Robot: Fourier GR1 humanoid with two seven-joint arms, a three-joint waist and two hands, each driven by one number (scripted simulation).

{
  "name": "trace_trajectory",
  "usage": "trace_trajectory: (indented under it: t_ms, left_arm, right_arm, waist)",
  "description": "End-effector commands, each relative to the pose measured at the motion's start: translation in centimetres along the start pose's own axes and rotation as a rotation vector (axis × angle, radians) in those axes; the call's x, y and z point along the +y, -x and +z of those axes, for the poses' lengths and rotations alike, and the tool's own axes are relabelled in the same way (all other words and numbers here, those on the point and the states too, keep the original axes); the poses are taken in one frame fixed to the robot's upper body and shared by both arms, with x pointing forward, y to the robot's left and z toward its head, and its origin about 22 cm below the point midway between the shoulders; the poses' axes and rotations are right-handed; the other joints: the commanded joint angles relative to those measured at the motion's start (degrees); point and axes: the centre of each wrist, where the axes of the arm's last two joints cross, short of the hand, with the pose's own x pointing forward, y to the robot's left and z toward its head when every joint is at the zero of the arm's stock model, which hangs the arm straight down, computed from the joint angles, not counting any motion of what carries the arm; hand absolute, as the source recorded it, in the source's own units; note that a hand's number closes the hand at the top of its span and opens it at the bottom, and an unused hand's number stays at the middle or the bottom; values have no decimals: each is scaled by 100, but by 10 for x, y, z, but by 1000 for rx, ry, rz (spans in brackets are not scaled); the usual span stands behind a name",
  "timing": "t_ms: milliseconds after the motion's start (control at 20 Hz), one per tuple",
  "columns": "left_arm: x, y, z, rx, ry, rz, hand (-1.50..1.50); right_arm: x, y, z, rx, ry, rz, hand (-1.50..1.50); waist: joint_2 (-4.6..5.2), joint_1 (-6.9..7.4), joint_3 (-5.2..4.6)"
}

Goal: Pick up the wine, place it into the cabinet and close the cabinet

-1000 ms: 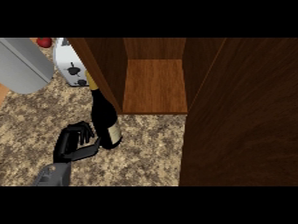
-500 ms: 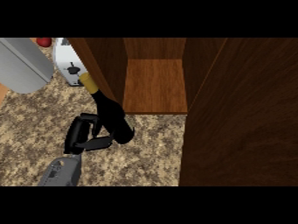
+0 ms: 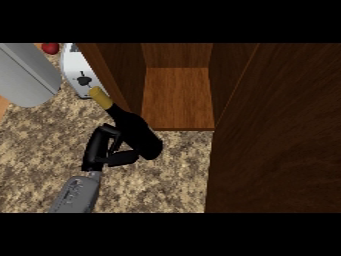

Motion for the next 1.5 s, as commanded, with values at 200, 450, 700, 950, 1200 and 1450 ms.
trace_trajectory:
  t_ms: [200, 450, 700, 950, 1200, 1450]
  left_arm:
    - [-60, -73, -40, -114, 30, -18, 150]
    - [-73, -73, -42, -64, 5, 10, 150]
    - [-88, -87, -55, -36, -21, -24, 150]
    - [-98, -89, -66, 5, -42, -125, 150]
    - [-102, -82, -86, 26, -36, -215, 150]
    - [-90, -60, -95, 84, -104, -250, 150]
  right_arm:
    - [1, -26, 7, -37, -32, -25, -150]
    - [2, -13, 13, -49, -29, -57, -150]
    - [-1, -22, 10, -52, -30, -43, -150]
    - [-2, -21, 9, -60, -34, -72, -150]
    - [-5, -29, 13, -40, -66, -50, -150]
    - [-1, -25, 8, -71, -59, -91, -150]
  waist:
    - [8, -168, -16]
    - [12, -248, -14]
    - [39, -279, -17]
    - [65, -311, -16]
    - [72, -298, -19]
    - [124, -434, -25]
